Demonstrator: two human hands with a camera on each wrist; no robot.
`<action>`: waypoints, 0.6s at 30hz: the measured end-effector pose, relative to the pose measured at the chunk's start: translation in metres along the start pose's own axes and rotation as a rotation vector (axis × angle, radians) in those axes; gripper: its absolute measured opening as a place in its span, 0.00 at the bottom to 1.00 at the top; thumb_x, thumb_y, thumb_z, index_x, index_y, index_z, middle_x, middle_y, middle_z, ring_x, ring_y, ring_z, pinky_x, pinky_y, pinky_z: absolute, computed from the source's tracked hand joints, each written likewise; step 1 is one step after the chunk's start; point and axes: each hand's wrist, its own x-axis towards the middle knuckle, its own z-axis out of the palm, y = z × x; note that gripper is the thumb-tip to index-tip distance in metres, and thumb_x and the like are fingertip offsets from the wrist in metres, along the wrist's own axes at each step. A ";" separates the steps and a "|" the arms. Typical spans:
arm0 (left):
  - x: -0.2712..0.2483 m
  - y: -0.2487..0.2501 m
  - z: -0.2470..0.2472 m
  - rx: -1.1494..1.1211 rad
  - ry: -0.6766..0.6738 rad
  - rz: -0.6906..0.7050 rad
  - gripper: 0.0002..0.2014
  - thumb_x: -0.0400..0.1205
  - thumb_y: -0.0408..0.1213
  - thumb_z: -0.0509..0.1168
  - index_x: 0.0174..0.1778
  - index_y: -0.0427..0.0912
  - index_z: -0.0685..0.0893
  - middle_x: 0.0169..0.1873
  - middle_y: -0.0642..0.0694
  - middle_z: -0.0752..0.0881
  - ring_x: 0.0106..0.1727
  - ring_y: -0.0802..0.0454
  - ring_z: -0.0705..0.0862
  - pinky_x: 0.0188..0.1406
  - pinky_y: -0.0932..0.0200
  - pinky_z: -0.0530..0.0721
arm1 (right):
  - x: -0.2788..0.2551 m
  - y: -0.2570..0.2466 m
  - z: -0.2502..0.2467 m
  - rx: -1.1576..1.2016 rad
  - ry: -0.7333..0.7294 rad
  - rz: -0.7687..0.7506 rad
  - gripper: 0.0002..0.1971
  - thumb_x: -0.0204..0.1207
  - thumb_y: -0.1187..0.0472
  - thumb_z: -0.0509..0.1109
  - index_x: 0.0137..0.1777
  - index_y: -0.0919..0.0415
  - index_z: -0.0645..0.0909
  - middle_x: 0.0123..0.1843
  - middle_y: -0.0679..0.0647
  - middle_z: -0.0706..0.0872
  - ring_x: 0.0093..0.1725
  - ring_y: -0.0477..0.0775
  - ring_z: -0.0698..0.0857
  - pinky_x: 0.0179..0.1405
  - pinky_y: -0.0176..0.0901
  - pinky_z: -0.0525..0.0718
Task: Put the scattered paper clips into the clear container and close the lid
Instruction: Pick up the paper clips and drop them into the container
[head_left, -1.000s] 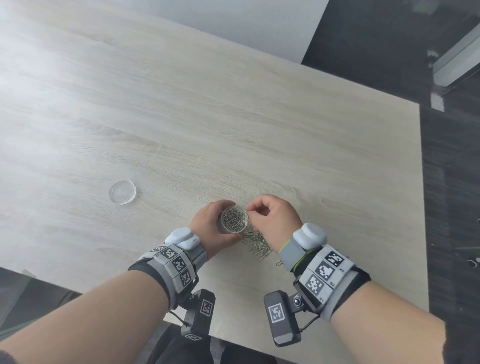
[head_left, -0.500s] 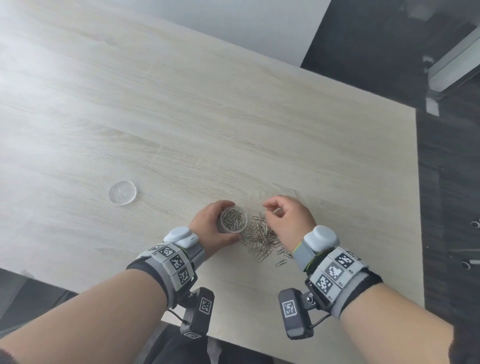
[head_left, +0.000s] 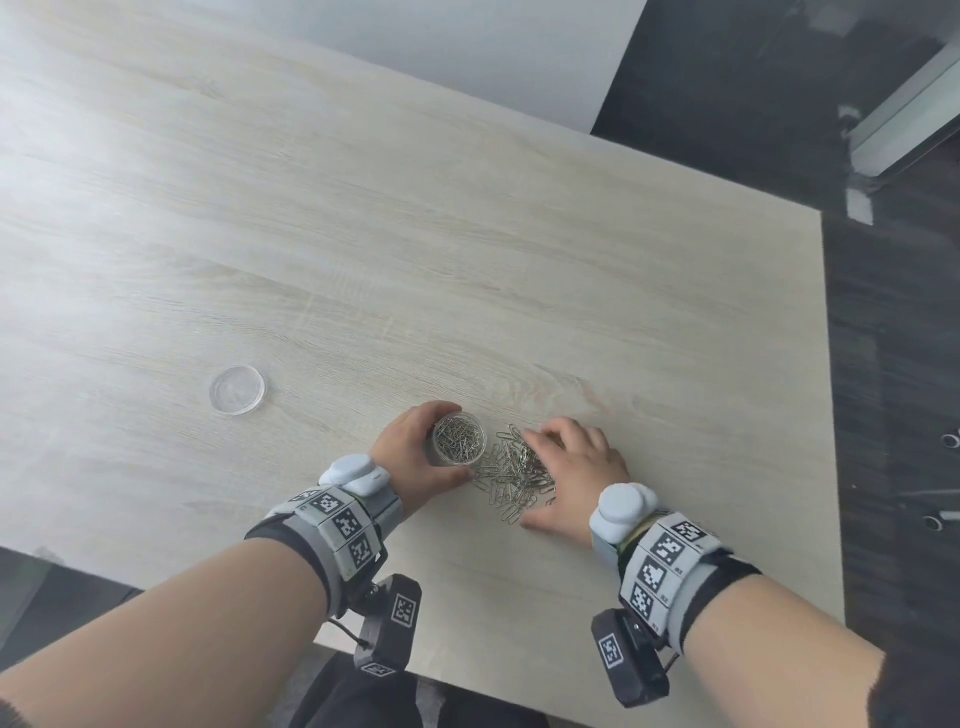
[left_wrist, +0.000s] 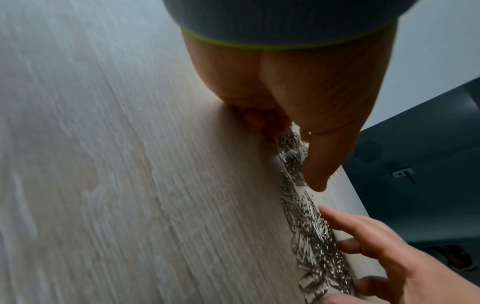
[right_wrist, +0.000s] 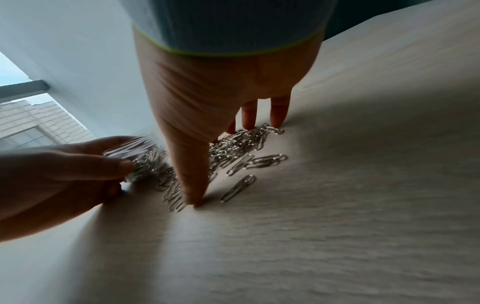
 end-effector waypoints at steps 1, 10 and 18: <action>0.000 0.000 0.000 0.001 0.002 0.001 0.38 0.63 0.52 0.78 0.71 0.51 0.77 0.62 0.53 0.83 0.63 0.54 0.80 0.67 0.50 0.79 | 0.001 -0.001 0.001 0.009 0.004 -0.015 0.45 0.57 0.35 0.73 0.77 0.36 0.61 0.71 0.44 0.66 0.69 0.55 0.66 0.65 0.52 0.74; 0.000 0.001 -0.001 0.002 0.007 -0.010 0.38 0.64 0.50 0.81 0.71 0.52 0.77 0.62 0.54 0.83 0.63 0.54 0.80 0.66 0.53 0.78 | 0.005 0.005 0.003 0.205 0.082 -0.018 0.17 0.74 0.56 0.69 0.64 0.44 0.81 0.61 0.46 0.79 0.62 0.54 0.78 0.56 0.43 0.77; 0.001 0.002 -0.002 -0.003 0.003 -0.019 0.37 0.66 0.46 0.82 0.71 0.52 0.77 0.63 0.54 0.83 0.64 0.56 0.80 0.68 0.54 0.78 | 0.004 0.018 0.002 0.324 0.087 0.096 0.12 0.75 0.57 0.69 0.56 0.45 0.85 0.57 0.44 0.83 0.55 0.49 0.82 0.53 0.38 0.76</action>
